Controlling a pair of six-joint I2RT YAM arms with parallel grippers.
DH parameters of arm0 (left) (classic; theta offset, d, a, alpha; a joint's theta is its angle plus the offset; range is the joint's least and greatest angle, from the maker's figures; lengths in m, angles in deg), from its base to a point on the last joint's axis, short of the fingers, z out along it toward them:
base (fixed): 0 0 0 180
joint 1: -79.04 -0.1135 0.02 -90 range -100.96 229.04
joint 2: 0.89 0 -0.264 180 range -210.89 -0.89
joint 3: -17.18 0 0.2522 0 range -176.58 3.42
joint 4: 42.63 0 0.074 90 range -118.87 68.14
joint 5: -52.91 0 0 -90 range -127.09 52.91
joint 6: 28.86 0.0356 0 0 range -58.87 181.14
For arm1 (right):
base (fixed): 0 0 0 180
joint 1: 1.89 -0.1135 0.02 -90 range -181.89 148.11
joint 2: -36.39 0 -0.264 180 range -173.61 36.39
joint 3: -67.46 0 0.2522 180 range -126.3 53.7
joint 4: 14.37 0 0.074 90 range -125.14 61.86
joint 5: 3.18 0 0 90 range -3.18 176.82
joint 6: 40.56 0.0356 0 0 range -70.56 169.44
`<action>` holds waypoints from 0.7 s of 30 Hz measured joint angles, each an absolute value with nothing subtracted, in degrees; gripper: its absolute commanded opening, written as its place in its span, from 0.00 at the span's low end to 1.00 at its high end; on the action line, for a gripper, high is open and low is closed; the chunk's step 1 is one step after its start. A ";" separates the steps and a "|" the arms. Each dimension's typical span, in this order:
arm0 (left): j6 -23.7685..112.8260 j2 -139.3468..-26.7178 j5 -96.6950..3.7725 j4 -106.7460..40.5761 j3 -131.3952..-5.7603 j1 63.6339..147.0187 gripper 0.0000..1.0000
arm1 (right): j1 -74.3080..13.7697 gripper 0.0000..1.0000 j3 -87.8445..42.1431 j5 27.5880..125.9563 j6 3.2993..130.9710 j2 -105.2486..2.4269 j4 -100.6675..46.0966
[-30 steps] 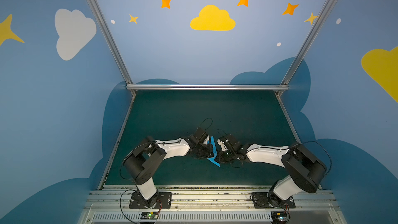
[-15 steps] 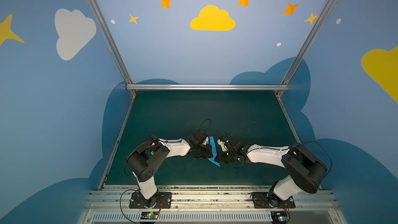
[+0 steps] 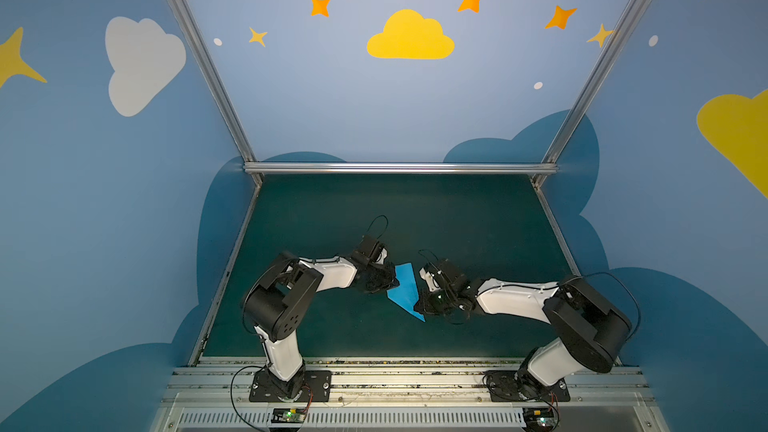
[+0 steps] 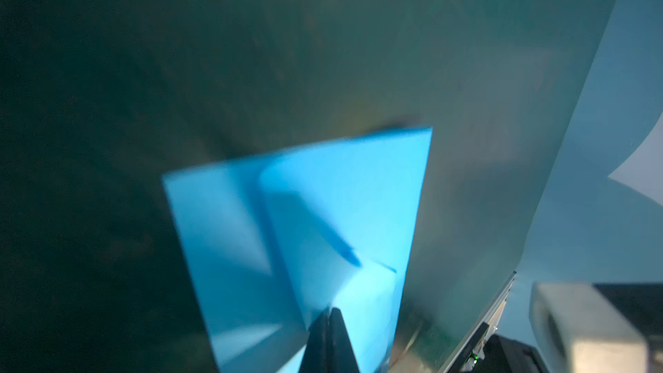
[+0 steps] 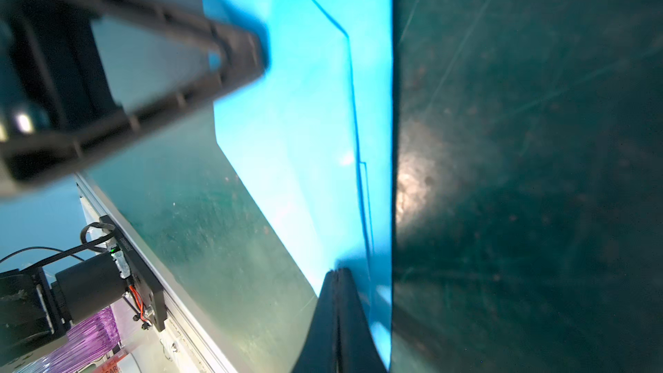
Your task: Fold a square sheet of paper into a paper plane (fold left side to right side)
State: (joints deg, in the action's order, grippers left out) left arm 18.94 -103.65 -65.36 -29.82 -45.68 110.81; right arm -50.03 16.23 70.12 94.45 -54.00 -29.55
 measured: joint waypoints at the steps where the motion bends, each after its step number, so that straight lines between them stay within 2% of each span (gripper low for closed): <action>1: 19.14 -103.98 -65.47 -29.71 -46.12 110.17 0.04 | -50.00 0.00 16.27 70.05 94.45 -54.00 -29.46; 14: 21.50 -106.14 -65.91 -28.53 -48.96 100.88 0.04 | -49.96 0.00 16.45 69.87 94.45 -54.02 -29.06; 21: 23.46 -102.14 -61.60 -21.69 -49.20 98.83 0.04 | -49.96 0.00 16.49 69.83 94.43 -54.11 -28.85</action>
